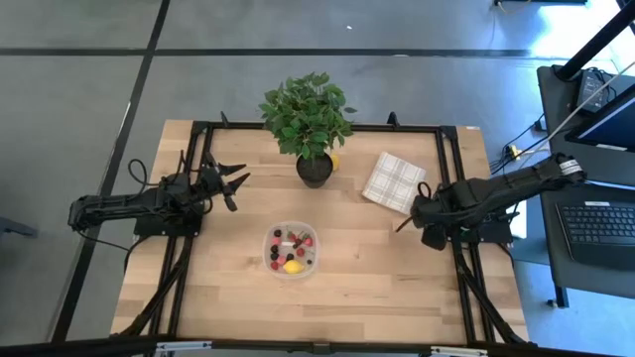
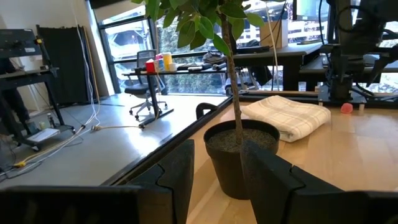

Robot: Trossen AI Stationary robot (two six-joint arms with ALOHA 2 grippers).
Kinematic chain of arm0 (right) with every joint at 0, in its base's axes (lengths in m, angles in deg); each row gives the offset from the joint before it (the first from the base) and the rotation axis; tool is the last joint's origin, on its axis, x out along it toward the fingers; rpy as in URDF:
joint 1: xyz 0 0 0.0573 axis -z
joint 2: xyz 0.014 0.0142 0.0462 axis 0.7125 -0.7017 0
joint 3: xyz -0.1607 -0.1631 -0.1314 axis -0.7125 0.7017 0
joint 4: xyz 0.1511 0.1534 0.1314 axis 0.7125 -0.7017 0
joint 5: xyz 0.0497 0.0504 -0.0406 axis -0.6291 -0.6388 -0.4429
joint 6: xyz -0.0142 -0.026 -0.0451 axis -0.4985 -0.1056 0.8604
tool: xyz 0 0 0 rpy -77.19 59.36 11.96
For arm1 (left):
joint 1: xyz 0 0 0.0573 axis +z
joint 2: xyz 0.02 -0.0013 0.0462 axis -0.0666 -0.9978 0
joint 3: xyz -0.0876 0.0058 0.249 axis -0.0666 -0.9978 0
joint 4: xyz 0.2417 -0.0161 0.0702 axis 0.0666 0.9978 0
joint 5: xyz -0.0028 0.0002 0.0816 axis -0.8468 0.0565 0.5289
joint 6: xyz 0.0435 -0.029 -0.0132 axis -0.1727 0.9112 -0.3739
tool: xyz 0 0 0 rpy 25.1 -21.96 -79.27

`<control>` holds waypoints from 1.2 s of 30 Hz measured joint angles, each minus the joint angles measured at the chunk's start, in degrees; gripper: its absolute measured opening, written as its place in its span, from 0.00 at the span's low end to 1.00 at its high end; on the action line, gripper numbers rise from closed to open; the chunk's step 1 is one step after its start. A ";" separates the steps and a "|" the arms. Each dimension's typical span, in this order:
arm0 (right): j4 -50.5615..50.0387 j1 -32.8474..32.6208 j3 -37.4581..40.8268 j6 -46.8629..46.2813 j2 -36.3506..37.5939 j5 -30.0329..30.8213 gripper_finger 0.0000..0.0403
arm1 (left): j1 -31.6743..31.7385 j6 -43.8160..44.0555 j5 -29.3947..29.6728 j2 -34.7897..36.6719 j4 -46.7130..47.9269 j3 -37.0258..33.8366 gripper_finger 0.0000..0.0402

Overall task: Pick and placing Produce into tupperware
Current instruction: Put the pink peach into the transparent bin

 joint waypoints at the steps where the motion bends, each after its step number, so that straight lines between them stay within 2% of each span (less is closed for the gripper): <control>1: 0.05 0.47 0.00 2.50 -0.30 0.17 0.71 | 0.02 0.00 0.00 -0.01 0.00 0.00 0.31; 4: 0.08 1.57 0.00 6.19 -0.86 0.42 0.71 | 0.02 0.02 0.00 0.01 0.00 0.00 0.31; 20: 0.05 2.62 -0.02 7.84 -3.23 0.02 0.71 | 0.01 -0.28 0.15 0.01 0.00 -0.01 0.31; 27: -1.40 6.96 -0.04 9.48 -10.39 -7.44 0.71 | 0.01 -0.30 0.17 0.00 0.00 -0.01 0.31; 36: -1.82 11.23 -0.04 16.50 -22.30 -8.09 0.71 | 0.00 -0.33 0.20 -0.01 0.00 0.00 0.31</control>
